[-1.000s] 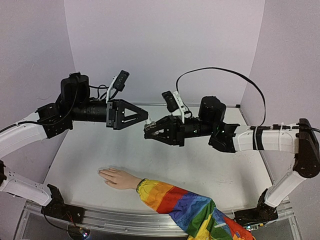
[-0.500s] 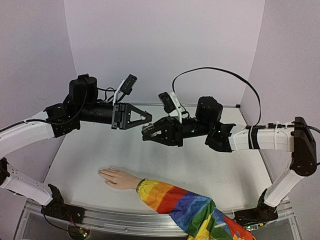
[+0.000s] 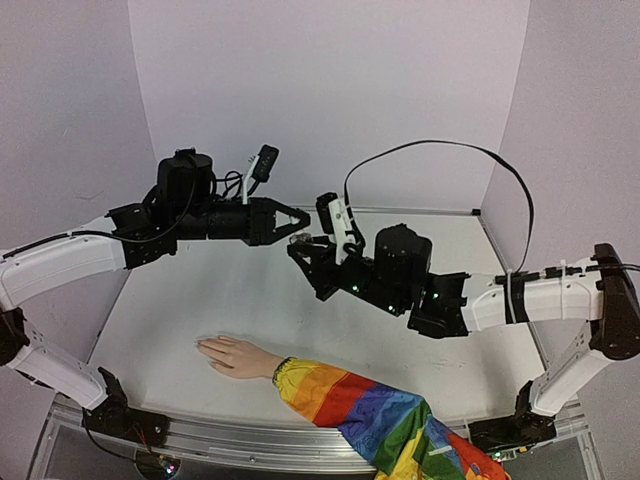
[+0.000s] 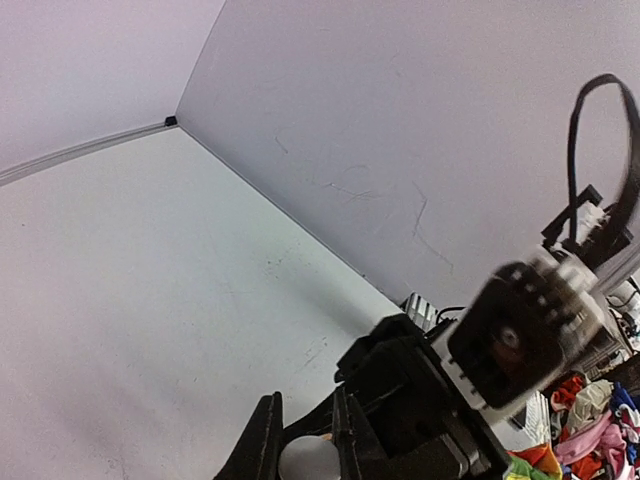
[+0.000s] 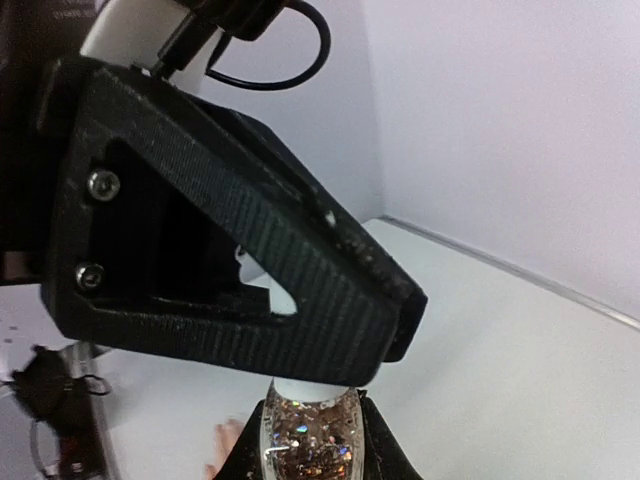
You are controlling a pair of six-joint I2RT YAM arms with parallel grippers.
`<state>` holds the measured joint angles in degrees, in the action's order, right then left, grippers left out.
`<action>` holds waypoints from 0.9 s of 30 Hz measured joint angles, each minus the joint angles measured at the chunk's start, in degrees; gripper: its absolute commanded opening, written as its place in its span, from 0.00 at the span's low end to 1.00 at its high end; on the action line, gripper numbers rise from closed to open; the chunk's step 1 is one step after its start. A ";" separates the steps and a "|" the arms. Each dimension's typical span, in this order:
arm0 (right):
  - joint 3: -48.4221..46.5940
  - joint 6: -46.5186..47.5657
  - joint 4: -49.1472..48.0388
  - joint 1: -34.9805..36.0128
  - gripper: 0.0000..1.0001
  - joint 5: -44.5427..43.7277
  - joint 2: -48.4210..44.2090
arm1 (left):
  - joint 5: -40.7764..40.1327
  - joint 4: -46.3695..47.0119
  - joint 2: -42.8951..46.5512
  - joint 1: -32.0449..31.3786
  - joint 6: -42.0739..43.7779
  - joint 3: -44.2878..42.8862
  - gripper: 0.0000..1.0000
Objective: Paint the nails
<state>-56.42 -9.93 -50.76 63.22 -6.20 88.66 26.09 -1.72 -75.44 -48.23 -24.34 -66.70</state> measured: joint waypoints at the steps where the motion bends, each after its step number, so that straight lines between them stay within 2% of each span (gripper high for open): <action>1: 0.48 2.14 -0.57 1.38 0.00 -5.44 0.24 | -0.98 -0.74 -0.76 -0.42 0.02 -0.55 0.00; 4: 0.52 6.95 -1.97 2.43 0.00 -13.11 1.62 | -3.15 -2.73 -3.19 -0.76 0.31 -3.13 0.00; 5: 0.26 8.20 -2.34 2.23 0.00 -13.86 2.21 | -3.85 -3.48 -3.80 -0.74 0.37 -3.93 0.04; 9: -0.44 10.75 -2.23 0.66 0.00 -10.73 3.28 | -5.62 -7.78 -4.57 -0.55 0.81 -6.10 0.33; 14: 0.28 6.73 -2.01 -6.16 0.00 5.77 2.49 | -4.92 -10.67 -3.45 -0.63 1.77 -6.29 0.64; 18: 1.79 1.79 -1.99 -12.48 0.00 20.28 0.68 | -2.40 -12.39 -0.72 -0.63 2.69 -5.31 0.80; 22: 1.88 -2.47 -2.62 -14.45 0.00 34.95 -0.26 | 0.79 -12.31 2.25 -0.61 3.41 -3.96 0.87; 25: 1.88 -7.02 -5.38 -13.99 0.00 46.62 -0.26 | 3.58 -11.89 3.61 -0.61 3.32 -3.34 0.87; 27: 1.84 -10.82 -8.96 -13.66 0.00 52.85 -0.02 | 6.29 -11.21 4.15 -0.63 3.28 -2.86 0.84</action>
<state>-54.59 -20.75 -59.72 49.56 46.65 88.64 32.38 -12.93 -71.29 -48.86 -21.06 -69.56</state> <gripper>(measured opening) 0.215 0.873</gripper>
